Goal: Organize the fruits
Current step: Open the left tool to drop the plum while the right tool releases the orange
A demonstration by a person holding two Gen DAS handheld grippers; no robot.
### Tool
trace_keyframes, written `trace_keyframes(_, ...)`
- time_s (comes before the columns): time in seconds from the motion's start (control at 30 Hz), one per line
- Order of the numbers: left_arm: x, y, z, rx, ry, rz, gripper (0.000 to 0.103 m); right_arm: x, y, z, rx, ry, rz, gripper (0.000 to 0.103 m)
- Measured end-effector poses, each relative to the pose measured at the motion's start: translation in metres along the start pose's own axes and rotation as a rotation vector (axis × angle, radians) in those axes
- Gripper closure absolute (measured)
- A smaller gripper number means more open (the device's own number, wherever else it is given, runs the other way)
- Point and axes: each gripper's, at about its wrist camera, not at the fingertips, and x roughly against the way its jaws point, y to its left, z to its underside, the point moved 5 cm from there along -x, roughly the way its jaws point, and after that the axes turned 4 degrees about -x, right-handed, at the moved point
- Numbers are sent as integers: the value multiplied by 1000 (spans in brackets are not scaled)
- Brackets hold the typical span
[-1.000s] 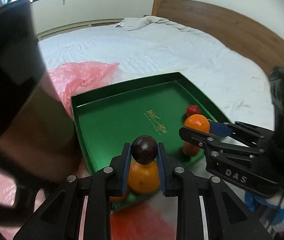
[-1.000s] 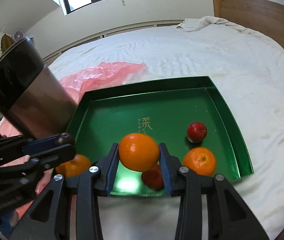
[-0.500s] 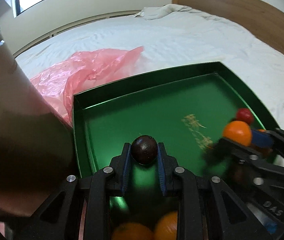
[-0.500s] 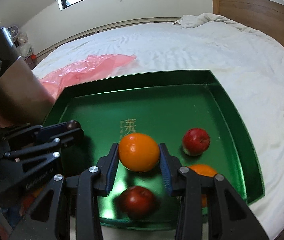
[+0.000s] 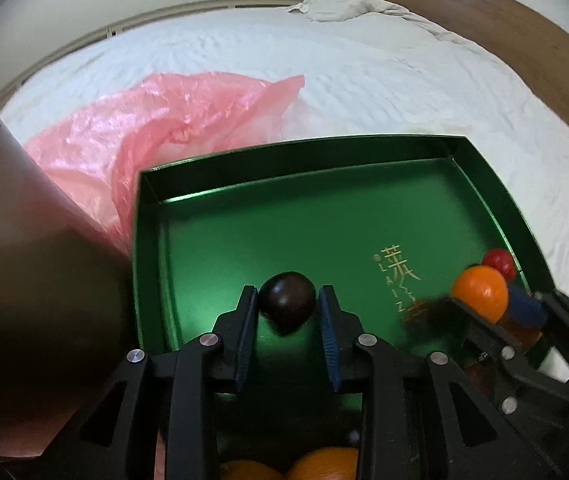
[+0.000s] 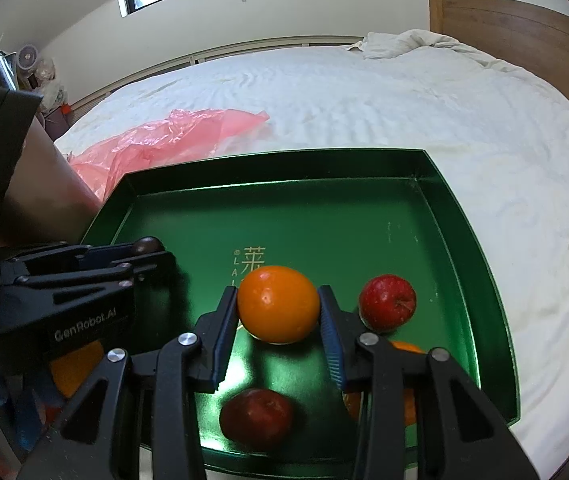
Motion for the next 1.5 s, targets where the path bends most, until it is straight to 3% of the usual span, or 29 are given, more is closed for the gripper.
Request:
trace_keyframes(0.53, 22, -18, -6, -63, -47, 30, 77, 2, -1, 0, -3, 12, 5, 65)
trace_keyframes(0.6, 27, -18, -9, -69, -56, 23, 77, 5, 0, -1, -4, 8, 9, 50)
trace_keyframes(0.63, 30, -19, -10, -70, -58, 24, 77, 8, 0, -3, -8, 0, 8, 37)
trace_keyframes(0.67, 34, -19, -11, -71, -60, 24, 77, 12, 0, -5, -11, -9, 5, 34)
trace_keyframes(1.0, 82, -19, -22, -85, -108, 23, 77, 51, 5, -14, 2, -42, 24, 31)
trace_keyframes(1.07, 94, -20, -20, -91, -116, 27, 76, 61, 4, -13, -4, -49, 28, 25)
trace_keyframes(1.5, 185, -27, 16, -160, -197, 47, 70, 130, 11, 7, -23, -79, 39, 22)
